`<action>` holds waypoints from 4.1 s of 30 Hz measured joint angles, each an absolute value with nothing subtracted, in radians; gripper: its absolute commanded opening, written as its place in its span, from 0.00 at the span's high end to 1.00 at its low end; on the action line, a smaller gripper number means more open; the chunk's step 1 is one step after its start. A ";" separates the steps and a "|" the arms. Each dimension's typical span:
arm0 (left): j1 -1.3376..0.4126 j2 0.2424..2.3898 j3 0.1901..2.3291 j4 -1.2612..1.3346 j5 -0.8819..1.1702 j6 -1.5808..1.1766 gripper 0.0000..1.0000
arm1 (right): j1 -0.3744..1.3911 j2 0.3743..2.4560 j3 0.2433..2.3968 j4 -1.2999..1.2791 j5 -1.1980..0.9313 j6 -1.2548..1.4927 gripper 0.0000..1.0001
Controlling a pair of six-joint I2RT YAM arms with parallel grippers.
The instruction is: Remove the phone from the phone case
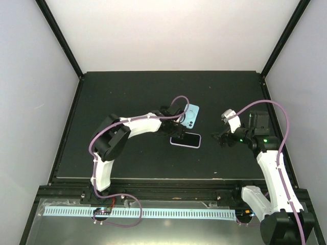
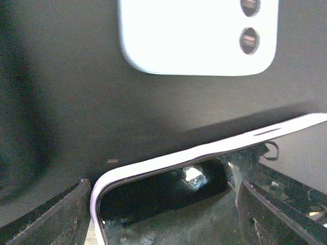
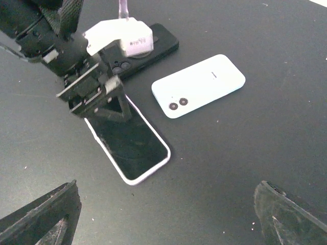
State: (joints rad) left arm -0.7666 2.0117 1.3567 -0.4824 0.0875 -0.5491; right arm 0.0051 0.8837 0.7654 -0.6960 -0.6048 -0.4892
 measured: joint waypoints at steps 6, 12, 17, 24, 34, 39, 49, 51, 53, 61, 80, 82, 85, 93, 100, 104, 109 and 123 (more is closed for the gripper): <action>-0.857 2.016 1.379 -0.448 0.109 -0.470 0.14 | 0.005 0.893 0.765 -0.696 -0.605 -0.492 0.07; -0.875 1.824 1.354 -0.523 -0.016 -0.390 0.02 | 0.006 0.906 0.767 -0.710 -0.589 -0.542 0.07; -0.869 1.405 1.210 -0.608 -0.144 -0.336 0.01 | 0.038 1.006 0.786 -0.762 -0.501 -0.656 0.05; -0.869 1.077 1.020 -0.712 -0.265 -0.316 0.01 | 0.244 1.191 0.808 -0.797 -0.309 -0.748 0.00; -0.859 0.986 0.829 -0.738 -0.384 -0.279 0.01 | 0.422 1.523 1.013 -0.836 -0.156 -0.793 0.00; -0.838 0.986 0.830 -0.741 -0.407 -0.277 0.01 | 0.464 1.681 1.102 -0.860 -0.140 -0.796 0.00; -0.837 0.957 0.830 -0.744 -0.421 -0.278 0.01 | 0.484 1.821 1.222 -0.983 -0.193 -0.822 0.00; -0.837 0.951 0.830 -0.745 -0.422 -0.278 0.01 | 0.494 1.838 1.220 -0.992 -0.185 -0.817 0.00; -0.837 0.947 0.830 -0.746 -0.423 -0.278 0.01 | 0.505 1.845 1.212 -0.982 -0.165 -0.805 0.00; -0.837 0.946 0.830 -0.748 -0.425 -0.278 0.01 | 0.533 1.835 1.156 -0.896 -0.072 -0.752 0.00; -0.818 0.909 0.813 -0.726 -0.393 -0.482 0.01 | 0.564 1.692 1.125 -0.973 -0.172 -0.684 0.50; -0.818 0.884 0.787 -0.680 -0.339 -0.552 0.01 | 0.563 1.590 1.125 -0.980 -0.237 -0.662 0.50; -0.818 0.863 0.721 -0.557 -0.228 -0.628 0.03 | 0.564 1.443 1.120 -0.960 -0.355 -0.617 0.49; -0.864 0.838 0.594 -0.191 -0.063 -0.750 0.12 | 0.567 1.301 0.914 -0.738 -0.463 -0.412 0.53; -0.888 0.956 0.586 0.075 -0.080 -0.792 0.13 | 0.568 1.269 0.835 -0.592 -0.411 -0.261 0.54; -0.899 1.101 0.628 0.121 -0.089 -0.809 0.14 | 0.568 1.268 0.836 -0.542 -0.403 -0.225 0.53; -0.904 1.232 0.715 0.144 -0.086 -0.831 0.27 | 0.568 1.261 0.836 -0.523 -0.388 -0.199 0.52; -0.904 1.434 0.810 0.196 -0.033 -0.908 0.79 | 0.568 1.246 0.846 -0.494 -0.305 -0.125 0.55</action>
State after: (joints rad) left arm -0.9035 1.4338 0.8097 0.1959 -0.0326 -0.9081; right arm 0.5678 1.2465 0.8463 -0.4942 -0.3050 -0.1246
